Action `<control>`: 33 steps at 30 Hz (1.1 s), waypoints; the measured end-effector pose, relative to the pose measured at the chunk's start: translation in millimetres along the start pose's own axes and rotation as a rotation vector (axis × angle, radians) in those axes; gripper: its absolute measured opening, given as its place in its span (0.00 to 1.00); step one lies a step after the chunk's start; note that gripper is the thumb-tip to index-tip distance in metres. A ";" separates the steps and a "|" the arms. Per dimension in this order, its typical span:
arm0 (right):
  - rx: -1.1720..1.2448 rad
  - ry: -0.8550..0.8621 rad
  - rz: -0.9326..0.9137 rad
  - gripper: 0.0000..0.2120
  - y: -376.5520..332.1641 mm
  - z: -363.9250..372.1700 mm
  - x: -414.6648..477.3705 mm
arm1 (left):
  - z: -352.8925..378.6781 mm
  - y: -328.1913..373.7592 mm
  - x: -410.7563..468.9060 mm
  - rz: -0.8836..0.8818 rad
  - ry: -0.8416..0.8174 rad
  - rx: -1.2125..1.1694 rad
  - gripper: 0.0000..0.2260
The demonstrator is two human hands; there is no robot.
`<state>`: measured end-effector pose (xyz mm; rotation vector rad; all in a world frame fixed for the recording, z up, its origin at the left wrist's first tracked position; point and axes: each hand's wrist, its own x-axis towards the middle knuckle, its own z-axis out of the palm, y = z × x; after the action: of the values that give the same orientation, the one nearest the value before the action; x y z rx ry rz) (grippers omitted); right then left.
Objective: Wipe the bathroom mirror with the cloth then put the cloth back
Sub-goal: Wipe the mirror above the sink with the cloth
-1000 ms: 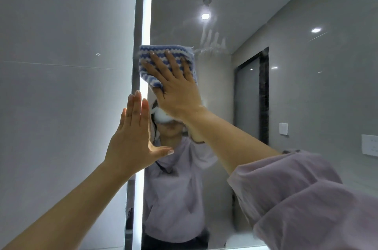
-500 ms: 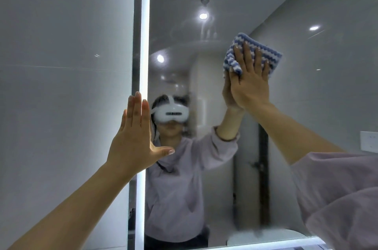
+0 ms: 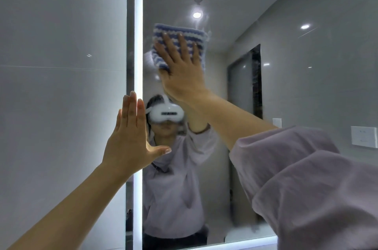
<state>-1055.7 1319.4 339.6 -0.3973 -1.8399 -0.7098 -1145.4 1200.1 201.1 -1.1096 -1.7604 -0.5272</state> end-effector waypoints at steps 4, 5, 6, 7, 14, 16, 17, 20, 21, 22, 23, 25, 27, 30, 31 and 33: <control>-0.020 -0.013 -0.072 0.26 -11.4 1.1 8.8 | -1.2 0.3 0.7 0.006 0.014 0.008 0.59; -0.011 -0.015 -0.080 0.26 -8.9 0.1 9.2 | -1.5 0.1 0.7 0.007 0.014 0.012 0.59; -0.002 -0.017 -0.090 0.25 -5.7 -1.1 9.6 | -1.7 -0.2 0.9 0.009 0.016 0.017 0.59; 0.007 -0.019 -0.097 0.25 -2.3 -2.1 9.8 | -1.8 -0.6 1.0 0.012 0.020 0.025 0.58; 0.098 0.039 0.072 0.24 45.5 -10.9 13.3 | -1.1 -1.1 0.1 0.018 0.029 0.072 0.58; 0.112 0.038 0.122 0.25 72.8 -12.5 8.9 | -0.5 -1.3 -0.4 0.014 0.032 0.070 0.58; 0.119 0.041 0.152 0.25 86.8 -12.8 4.6 | -0.2 -1.5 -0.4 0.013 0.034 0.065 0.58; 0.131 0.054 0.293 0.25 124.6 -12.9 -13.7 | 0.3 -1.4 -0.2 0.012 0.035 0.047 0.58; 0.140 0.053 0.338 0.26 133.5 -13.2 -18.8 | 0.4 -1.3 0.1 0.013 0.033 0.042 0.58; 0.145 0.051 0.373 0.26 139.1 -13.5 -22.5 | 0.4 -1.1 0.0 0.013 0.031 0.040 0.58; 0.142 0.050 0.397 0.26 141.6 -13.5 -24.2 | 0.3 -0.9 0.0 0.012 0.028 0.038 0.58; 0.126 0.049 0.425 0.27 138.3 -13.1 -23.0 | 0.3 -0.6 0.2 0.009 0.025 0.024 0.58; 0.127 0.050 0.455 0.27 128.8 -13.0 -19.8 | 0.0 -0.5 0.6 0.007 0.018 0.018 0.58; 0.124 0.051 0.455 0.28 109.0 -11.5 -14.2 | 0.6 -0.9 1.1 0.002 0.012 0.020 0.58; 0.116 0.048 0.426 0.28 100.0 -11.3 -11.1 | 0.9 -0.9 1.2 0.002 0.012 0.018 0.58; 0.097 0.051 0.334 0.28 75.6 -10.0 -3.3 | 1.1 -0.7 0.8 0.003 0.012 0.024 0.58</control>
<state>-1003.5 1371.2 360.4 -0.5995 -1.6976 -0.3964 -1146.6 1200.9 201.4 -1.0904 -1.7503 -0.5078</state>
